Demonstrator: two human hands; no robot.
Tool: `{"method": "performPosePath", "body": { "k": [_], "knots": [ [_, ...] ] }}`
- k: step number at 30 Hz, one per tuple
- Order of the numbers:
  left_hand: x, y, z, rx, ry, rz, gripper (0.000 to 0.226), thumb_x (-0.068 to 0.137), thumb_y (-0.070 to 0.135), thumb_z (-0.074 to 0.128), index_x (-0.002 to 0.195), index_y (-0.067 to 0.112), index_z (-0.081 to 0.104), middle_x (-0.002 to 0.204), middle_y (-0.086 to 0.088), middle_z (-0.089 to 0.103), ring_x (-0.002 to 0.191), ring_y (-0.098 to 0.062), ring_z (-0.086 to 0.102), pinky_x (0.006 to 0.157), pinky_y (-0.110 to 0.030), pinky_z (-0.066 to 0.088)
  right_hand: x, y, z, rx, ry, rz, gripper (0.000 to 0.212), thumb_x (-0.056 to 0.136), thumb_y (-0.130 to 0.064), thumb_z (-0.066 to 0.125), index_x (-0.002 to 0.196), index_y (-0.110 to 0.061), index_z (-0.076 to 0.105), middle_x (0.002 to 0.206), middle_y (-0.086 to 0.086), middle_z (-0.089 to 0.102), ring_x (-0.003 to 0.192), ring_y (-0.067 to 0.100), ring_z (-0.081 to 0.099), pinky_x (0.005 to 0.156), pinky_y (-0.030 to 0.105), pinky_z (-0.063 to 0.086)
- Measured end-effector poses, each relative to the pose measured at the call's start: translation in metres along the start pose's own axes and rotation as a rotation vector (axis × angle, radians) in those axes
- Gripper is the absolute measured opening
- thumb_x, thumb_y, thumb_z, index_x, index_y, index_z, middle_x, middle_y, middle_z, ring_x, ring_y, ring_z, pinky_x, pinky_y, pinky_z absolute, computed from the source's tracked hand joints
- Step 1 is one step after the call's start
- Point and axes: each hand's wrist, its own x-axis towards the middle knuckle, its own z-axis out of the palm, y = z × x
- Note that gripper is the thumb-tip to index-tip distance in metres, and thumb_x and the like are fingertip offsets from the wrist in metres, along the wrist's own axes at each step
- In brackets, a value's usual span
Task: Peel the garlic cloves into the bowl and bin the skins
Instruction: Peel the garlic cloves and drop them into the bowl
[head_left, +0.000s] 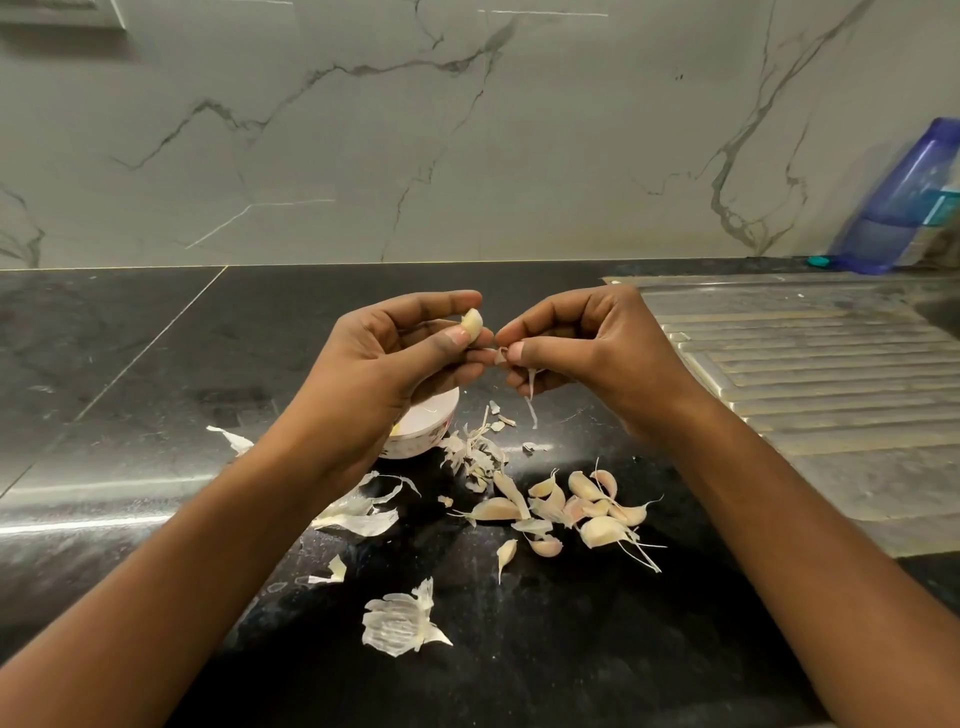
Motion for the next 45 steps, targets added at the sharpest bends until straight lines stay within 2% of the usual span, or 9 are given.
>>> {"method": "performPosePath", "body": {
  "k": [3, 6, 9, 13, 17, 21, 28, 37, 45],
  "knots": [
    [-0.001, -0.002, 0.000, 0.078, -0.012, 0.046, 0.040, 0.087, 0.010, 0.068, 0.127, 0.007, 0.069, 0.110, -0.017, 0.078, 0.104, -0.028, 0.077, 0.093, -0.032, 0.063, -0.001, -0.001, 0.001, 0.023, -0.001, 0.011, 0.013, 0.095, 0.008, 0.068, 0.102, 0.005, 0.078, 0.087, 0.019, 0.080, 0.077, 0.032, 0.078, 0.075, 0.046, 0.068],
    [-0.001, -0.007, 0.000, 0.281, 0.006, 0.165, 0.034, 0.094, 0.005, 0.070, 0.127, 0.009, 0.070, 0.107, -0.011, 0.080, 0.102, -0.024, 0.078, 0.092, -0.031, 0.062, -0.002, -0.001, 0.004, 0.023, -0.011, 0.017, 0.010, 0.097, -0.002, 0.072, 0.103, 0.002, 0.079, 0.089, 0.016, 0.081, 0.081, 0.037, 0.078, 0.077, 0.049, 0.067],
    [-0.001, -0.013, 0.000, 0.455, 0.016, 0.288, 0.034, 0.096, 0.004, 0.070, 0.130, 0.009, 0.070, 0.107, -0.005, 0.081, 0.102, -0.017, 0.078, 0.093, -0.031, 0.062, -0.001, -0.001, 0.005, 0.009, 0.006, 0.020, 0.013, 0.094, -0.009, 0.078, 0.103, 0.000, 0.080, 0.090, 0.016, 0.081, 0.081, 0.036, 0.079, 0.078, 0.048, 0.068],
    [0.000, -0.015, -0.003, 0.628, 0.008, 0.386, 0.038, 0.097, 0.006, 0.072, 0.135, 0.009, 0.068, 0.120, 0.002, 0.077, 0.111, -0.008, 0.074, 0.097, -0.029, 0.060, 0.000, 0.000, 0.004, 0.022, -0.014, 0.023, 0.018, 0.092, -0.011, 0.081, 0.106, 0.001, 0.080, 0.091, 0.014, 0.081, 0.079, 0.029, 0.080, 0.077, 0.042, 0.067],
    [0.001, -0.015, -0.003, 0.576, 0.025, 0.375, 0.034, 0.097, 0.004, 0.071, 0.131, 0.008, 0.071, 0.116, 0.001, 0.079, 0.107, -0.011, 0.076, 0.096, -0.034, 0.062, -0.001, 0.000, 0.005, 0.049, -0.031, 0.023, 0.019, 0.091, -0.008, 0.080, 0.107, 0.002, 0.079, 0.090, 0.017, 0.081, 0.078, 0.028, 0.079, 0.077, 0.040, 0.068],
    [0.001, -0.017, -0.003, 0.588, -0.002, 0.356, 0.041, 0.099, 0.002, 0.068, 0.140, 0.007, 0.064, 0.124, 0.001, 0.077, 0.114, -0.012, 0.074, 0.101, -0.039, 0.060, 0.000, -0.001, 0.004, 0.085, -0.015, 0.022, 0.019, 0.090, -0.008, 0.081, 0.106, 0.002, 0.079, 0.091, 0.018, 0.081, 0.077, 0.027, 0.079, 0.076, 0.038, 0.068],
    [-0.001, -0.014, -0.003, 0.662, -0.040, 0.384, 0.048, 0.099, 0.003, 0.069, 0.145, 0.007, 0.059, 0.136, 0.000, 0.071, 0.125, -0.006, 0.068, 0.106, -0.035, 0.056, 0.000, 0.000, 0.002, 0.052, -0.033, 0.021, 0.017, 0.091, -0.010, 0.080, 0.103, 0.003, 0.079, 0.087, 0.016, 0.080, 0.074, 0.025, 0.078, 0.072, 0.035, 0.067],
    [-0.003, -0.009, -0.008, 0.845, -0.153, 0.420, 0.044, 0.102, 0.008, 0.067, 0.145, 0.016, 0.061, 0.136, 0.007, 0.070, 0.126, -0.002, 0.065, 0.107, -0.030, 0.055, -0.001, -0.001, -0.003, -0.027, -0.166, 0.042, 0.018, 0.098, -0.013, 0.074, 0.100, 0.004, 0.080, 0.090, 0.015, 0.081, 0.081, 0.033, 0.079, 0.077, 0.039, 0.067],
    [-0.001, -0.007, -0.011, 0.816, -0.195, 0.413, 0.044, 0.099, 0.008, 0.071, 0.142, 0.013, 0.063, 0.135, 0.003, 0.071, 0.126, -0.003, 0.066, 0.106, -0.031, 0.056, -0.001, -0.001, -0.002, -0.015, -0.171, 0.056, 0.018, 0.096, -0.012, 0.075, 0.102, 0.004, 0.079, 0.093, 0.015, 0.081, 0.081, 0.031, 0.079, 0.077, 0.039, 0.067]
  ]
}}
